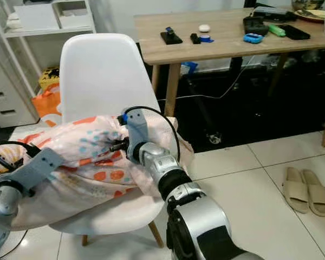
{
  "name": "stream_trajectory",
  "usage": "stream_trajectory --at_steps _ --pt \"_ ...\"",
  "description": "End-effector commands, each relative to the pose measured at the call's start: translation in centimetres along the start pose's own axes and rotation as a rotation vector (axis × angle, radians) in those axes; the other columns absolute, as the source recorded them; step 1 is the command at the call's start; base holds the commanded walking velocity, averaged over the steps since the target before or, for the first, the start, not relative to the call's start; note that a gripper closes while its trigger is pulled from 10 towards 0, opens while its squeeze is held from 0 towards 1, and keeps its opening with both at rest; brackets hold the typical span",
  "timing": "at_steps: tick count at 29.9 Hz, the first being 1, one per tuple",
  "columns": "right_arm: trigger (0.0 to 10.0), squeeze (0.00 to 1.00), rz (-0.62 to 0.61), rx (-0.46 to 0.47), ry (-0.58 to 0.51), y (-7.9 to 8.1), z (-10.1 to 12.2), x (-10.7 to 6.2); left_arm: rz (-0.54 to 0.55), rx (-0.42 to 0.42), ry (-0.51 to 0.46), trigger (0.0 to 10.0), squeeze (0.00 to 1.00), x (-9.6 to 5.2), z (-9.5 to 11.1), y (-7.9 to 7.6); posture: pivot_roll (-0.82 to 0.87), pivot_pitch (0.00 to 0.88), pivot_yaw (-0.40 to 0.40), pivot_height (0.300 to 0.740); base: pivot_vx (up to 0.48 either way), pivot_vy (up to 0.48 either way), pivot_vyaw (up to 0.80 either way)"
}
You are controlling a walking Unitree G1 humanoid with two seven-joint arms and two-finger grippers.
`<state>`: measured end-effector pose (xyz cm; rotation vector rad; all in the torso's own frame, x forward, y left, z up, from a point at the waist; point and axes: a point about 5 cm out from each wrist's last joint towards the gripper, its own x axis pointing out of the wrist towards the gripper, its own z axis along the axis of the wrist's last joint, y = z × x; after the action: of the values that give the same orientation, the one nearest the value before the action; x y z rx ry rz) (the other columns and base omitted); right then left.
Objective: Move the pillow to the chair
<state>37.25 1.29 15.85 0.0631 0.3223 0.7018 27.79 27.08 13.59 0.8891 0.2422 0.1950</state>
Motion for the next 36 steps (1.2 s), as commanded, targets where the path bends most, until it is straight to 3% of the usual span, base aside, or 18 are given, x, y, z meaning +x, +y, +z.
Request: stream_trajectory --at_steps 1,3,4,6,7,9,11,21,25,29,30,32,33,34,35,36 --pt "10.0 0.00 -0.017 0.032 0.143 -0.5 -3.5 -0.3 -0.111 -0.059 0.083 10.0 0.00 -0.6 -1.3 -2.3 -0.09 0.152 -0.007 0.501 0.000 0.000 0.00" --pt "10.0 0.00 -0.031 0.029 0.154 -1.1 -3.9 -0.6 -0.170 -0.057 0.055 10.0 0.00 -0.7 -0.3 -4.0 -0.10 0.151 -0.006 0.501 0.000 0.000 0.00" --pt "10.0 0.00 -0.031 0.029 0.154 -1.1 -3.9 -0.6 -0.170 -0.057 0.055 10.0 0.00 -0.7 -0.3 -4.0 -0.10 0.151 -0.006 0.501 0.000 0.000 0.00" --pt "10.0 0.00 -0.031 0.101 0.117 -1.4 -3.5 -0.7 -0.222 -0.014 0.049 10.0 0.00 -0.8 -0.2 -5.6 -0.11 0.147 -0.004 0.501 0.000 0.000 0.00" --pt "10.0 0.00 -0.031 0.101 0.117 -1.4 -3.5 -0.7 -0.222 -0.014 0.049 10.0 0.00 -0.8 -0.2 -5.6 -0.11 0.147 -0.004 0.501 0.000 0.000 0.00" --pt "10.0 0.00 -0.011 0.185 0.073 -1.2 -3.0 -0.6 -0.244 0.014 0.064 10.0 0.00 -0.9 -0.7 -6.2 -0.11 0.147 -0.004 0.501 0.000 0.000 0.00" --pt "10.0 0.00 0.005 0.229 0.055 -1.0 -2.7 -0.5 -0.244 0.033 0.074 10.0 0.00 -0.9 -1.0 -6.2 -0.11 0.147 -0.004 0.501 0.000 0.000 0.00" --pt "10.0 0.00 0.115 0.211 0.139 2.2 -4.2 0.2 -0.302 0.157 0.173 10.0 0.00 -2.5 -3.5 -6.3 -0.15 0.167 -0.044 0.501 0.000 0.000 0.00" --pt "10.0 0.00 0.122 0.210 0.141 2.5 -4.2 0.3 -0.322 0.170 0.181 10.0 0.00 -2.6 -3.7 -6.4 -0.15 0.171 -0.044 0.501 0.000 0.000 0.00" --pt "10.0 0.00 0.070 0.179 0.169 1.9 -4.6 0.2 -0.368 0.112 0.159 10.0 0.00 -2.7 -2.7 -6.7 -0.15 0.173 -0.044 0.501 0.000 0.000 0.00" --pt "10.0 0.00 -0.029 0.162 0.207 0.4 -5.2 -0.3 -0.403 -0.054 0.113 10.0 0.00 -2.7 -0.9 -7.1 -0.15 0.170 -0.041 0.501 0.000 0.000 0.00" --pt "10.0 0.00 -0.051 0.161 0.216 0.0 -5.4 -0.4 -0.410 -0.093 0.103 10.0 0.00 -2.7 -0.5 -7.2 -0.15 0.170 -0.041 0.501 0.000 0.000 0.00" --pt "10.0 0.00 -0.072 0.160 0.217 -0.6 -5.4 -0.6 -0.429 -0.163 0.077 10.0 0.13 -2.7 0.4 -7.3 -0.15 0.171 -0.039 0.501 0.000 0.000 0.00" --pt "10.0 0.00 -0.072 0.160 0.217 -0.6 -5.4 -0.6 -0.429 -0.163 0.077 10.0 0.13 -2.7 0.4 -7.3 -0.15 0.171 -0.039 0.501 0.000 0.000 0.00" --pt "10.0 0.93 -0.094 0.161 0.210 -1.3 -5.3 -0.8 -0.448 -0.252 0.041 10.0 1.00 -2.7 1.6 -7.3 -0.15 0.171 -0.037 0.501 0.000 0.000 0.00" --pt "10.0 1.00 -0.120 0.163 0.203 -2.1 -5.2 -1.1 -0.470 -0.352 -0.003 10.0 1.00 -2.7 3.0 -7.1 -0.15 0.171 -0.036 0.501 0.000 0.000 0.00"
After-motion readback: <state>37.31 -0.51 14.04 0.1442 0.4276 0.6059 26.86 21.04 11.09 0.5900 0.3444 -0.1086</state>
